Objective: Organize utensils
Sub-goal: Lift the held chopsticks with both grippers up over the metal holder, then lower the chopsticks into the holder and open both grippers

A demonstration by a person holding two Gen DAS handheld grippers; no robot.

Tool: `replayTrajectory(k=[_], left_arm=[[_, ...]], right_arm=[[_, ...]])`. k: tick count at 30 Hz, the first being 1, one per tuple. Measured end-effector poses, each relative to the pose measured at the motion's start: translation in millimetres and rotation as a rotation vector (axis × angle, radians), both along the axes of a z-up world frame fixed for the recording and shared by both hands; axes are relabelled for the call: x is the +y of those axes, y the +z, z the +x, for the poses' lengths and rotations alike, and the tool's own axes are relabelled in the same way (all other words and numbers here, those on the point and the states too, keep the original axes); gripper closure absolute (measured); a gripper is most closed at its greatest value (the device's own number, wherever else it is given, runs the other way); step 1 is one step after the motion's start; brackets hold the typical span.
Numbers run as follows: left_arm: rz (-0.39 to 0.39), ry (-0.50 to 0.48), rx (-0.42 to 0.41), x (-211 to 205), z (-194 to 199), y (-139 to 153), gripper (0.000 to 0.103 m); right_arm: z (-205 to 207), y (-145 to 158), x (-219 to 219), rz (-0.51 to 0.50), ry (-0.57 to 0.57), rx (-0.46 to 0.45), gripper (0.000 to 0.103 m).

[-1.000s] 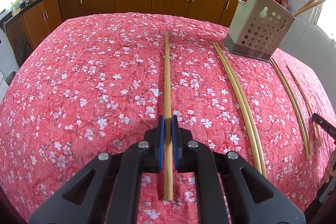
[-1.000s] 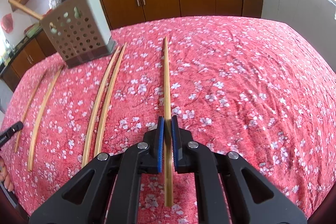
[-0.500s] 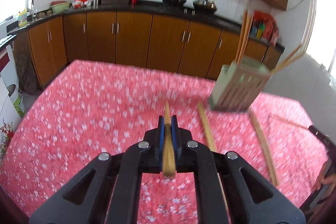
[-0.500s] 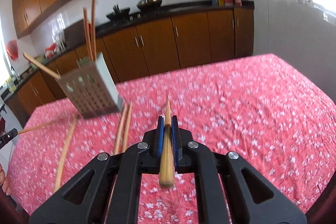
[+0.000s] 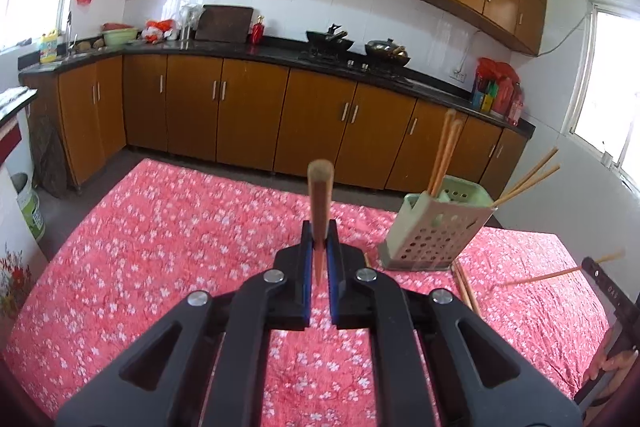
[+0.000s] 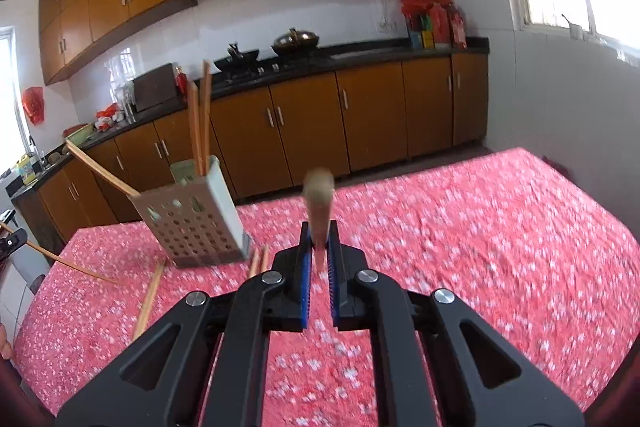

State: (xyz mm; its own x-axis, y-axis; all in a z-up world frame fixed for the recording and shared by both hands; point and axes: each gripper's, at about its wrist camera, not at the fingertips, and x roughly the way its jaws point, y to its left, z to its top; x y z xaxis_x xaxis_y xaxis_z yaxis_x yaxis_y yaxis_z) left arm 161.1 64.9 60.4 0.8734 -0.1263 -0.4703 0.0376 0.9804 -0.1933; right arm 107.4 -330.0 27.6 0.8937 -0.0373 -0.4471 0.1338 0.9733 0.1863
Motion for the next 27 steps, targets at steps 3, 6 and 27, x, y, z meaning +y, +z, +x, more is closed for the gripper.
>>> replayTrajectory(k=[3,6,27], left_arm=[[0.006,-0.035,-0.044,-10,-1,21,0.095],[-0.001,-0.076,-0.08,-20,-1,40,0.095],[0.005,-0.179,-0.314,-110,49,140,0.095]], right_arm=[[3,27,7,0.004,0.035,-0.061,0.095],[5,52,14,0.022,0.077,-0.12,0.095],[64,129,68,0.034,0.132,-0.431,0.095]])
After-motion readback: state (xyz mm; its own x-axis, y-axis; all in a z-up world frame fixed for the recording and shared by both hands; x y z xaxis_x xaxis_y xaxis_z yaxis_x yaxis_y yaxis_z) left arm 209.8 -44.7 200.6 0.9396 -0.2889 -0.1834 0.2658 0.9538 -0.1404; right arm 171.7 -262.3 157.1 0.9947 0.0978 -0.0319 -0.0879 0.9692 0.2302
